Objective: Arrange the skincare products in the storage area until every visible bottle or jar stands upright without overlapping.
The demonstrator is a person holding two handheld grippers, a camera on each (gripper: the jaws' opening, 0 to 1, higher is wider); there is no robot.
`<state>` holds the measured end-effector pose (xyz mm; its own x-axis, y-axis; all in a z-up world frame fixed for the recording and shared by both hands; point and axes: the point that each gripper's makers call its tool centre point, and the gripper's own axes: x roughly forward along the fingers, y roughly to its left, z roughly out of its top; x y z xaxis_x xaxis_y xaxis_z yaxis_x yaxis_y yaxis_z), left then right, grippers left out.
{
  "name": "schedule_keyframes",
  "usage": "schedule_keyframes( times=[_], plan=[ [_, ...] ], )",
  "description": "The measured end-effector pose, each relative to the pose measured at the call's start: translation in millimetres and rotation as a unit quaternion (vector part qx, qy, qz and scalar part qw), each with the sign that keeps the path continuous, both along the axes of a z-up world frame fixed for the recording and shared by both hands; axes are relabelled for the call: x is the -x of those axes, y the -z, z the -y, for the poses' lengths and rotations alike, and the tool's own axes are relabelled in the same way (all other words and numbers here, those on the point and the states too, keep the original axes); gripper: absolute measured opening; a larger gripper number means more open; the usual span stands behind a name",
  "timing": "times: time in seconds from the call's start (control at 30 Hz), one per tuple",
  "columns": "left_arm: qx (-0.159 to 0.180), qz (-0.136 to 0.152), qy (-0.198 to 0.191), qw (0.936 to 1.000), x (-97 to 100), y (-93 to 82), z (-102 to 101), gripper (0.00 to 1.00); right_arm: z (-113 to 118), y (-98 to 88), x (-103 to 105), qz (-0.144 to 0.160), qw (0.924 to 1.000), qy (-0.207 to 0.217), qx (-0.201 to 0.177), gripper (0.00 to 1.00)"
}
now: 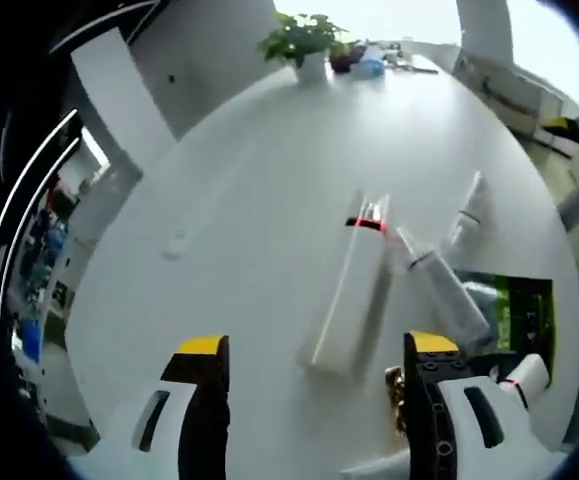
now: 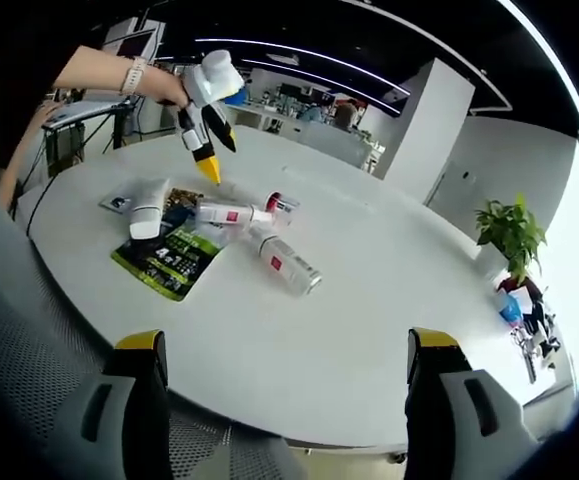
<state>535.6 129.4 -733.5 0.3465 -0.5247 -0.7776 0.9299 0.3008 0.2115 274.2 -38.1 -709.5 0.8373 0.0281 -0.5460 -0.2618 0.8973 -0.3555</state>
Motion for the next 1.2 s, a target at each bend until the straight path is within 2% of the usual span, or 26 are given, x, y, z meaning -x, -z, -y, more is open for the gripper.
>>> schedule_keyframes(
  times=[0.2,0.3,0.6,1.03,1.13,1.2],
  plan=[
    [-0.014,-0.01,0.023,0.9996,1.9,7.9,6.7,0.62,0.1,0.9,0.5,-0.003,1.0,0.001,0.002,0.99],
    [-0.012,-0.036,0.036,0.9986,6.9,13.6,14.3,0.64,0.0,1.5,0.9,-0.005,1.0,0.001,0.003,0.99],
    [-0.041,-0.042,0.067,0.996,3.8,22.3,26.5,0.54,-0.2,2.1,1.4,-0.007,1.0,0.0,0.003,0.98],
    [-0.073,-0.064,0.09,0.9912,7.6,41.9,28.4,0.44,-0.2,4.3,1.7,-0.013,0.9999,-0.001,0.003,0.96],
    [-0.069,-0.063,0.097,0.9909,7.2,41.4,30.6,0.42,0.4,4.8,1.8,-0.015,0.9999,0.001,0.004,0.96],
    [-0.069,-0.072,0.1,0.99,8.7,41.9,31.5,0.41,0.6,5.3,1.9,-0.016,0.9999,0.001,0.004,0.95]
  ],
)
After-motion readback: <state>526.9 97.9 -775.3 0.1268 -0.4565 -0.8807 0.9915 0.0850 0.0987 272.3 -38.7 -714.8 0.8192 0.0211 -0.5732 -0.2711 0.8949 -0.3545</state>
